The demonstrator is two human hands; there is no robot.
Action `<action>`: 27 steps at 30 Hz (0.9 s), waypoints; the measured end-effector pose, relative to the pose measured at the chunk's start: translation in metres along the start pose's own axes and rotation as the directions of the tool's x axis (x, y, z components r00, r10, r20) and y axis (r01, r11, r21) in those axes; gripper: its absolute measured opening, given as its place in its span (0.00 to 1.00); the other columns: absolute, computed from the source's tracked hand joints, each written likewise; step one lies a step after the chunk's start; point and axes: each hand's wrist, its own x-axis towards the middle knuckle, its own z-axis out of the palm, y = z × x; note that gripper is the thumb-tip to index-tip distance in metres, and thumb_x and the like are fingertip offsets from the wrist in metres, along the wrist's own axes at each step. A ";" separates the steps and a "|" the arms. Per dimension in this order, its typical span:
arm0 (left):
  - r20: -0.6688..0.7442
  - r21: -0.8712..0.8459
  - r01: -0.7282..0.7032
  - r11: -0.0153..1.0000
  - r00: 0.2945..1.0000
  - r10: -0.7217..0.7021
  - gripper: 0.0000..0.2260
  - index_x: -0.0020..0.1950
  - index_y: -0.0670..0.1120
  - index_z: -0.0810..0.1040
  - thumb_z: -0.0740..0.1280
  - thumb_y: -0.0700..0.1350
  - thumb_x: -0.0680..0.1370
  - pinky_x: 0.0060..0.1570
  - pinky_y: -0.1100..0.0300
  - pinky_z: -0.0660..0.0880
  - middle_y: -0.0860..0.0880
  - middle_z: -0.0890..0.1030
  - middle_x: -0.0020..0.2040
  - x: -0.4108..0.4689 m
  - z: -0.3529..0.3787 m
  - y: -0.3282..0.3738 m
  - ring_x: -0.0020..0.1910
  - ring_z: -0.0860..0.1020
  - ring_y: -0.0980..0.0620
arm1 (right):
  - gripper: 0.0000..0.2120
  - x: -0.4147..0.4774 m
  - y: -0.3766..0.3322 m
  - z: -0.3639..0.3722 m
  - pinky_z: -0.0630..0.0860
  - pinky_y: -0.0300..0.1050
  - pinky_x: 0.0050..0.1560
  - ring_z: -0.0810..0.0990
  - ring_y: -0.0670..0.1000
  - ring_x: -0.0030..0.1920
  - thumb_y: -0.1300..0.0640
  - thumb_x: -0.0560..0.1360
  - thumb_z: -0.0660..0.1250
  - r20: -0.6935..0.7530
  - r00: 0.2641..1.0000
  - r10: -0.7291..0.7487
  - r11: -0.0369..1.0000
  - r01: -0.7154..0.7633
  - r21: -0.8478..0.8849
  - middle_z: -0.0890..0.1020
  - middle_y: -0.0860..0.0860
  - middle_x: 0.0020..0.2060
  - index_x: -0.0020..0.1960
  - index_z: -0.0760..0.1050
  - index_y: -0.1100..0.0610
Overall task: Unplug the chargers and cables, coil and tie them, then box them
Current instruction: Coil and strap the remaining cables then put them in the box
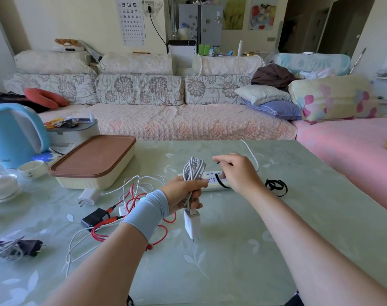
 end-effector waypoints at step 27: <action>0.106 0.006 -0.083 0.997 0.991 0.082 0.11 0.38 0.44 0.68 0.64 0.43 0.80 0.39 0.53 0.77 0.48 0.70 0.28 -0.010 0.005 0.005 0.21 0.70 0.48 | 0.09 0.000 -0.014 -0.002 0.79 0.48 0.45 0.81 0.45 0.36 0.61 0.72 0.74 -0.051 0.977 0.207 0.938 -0.184 0.293 0.86 0.47 0.36 0.43 0.85 0.47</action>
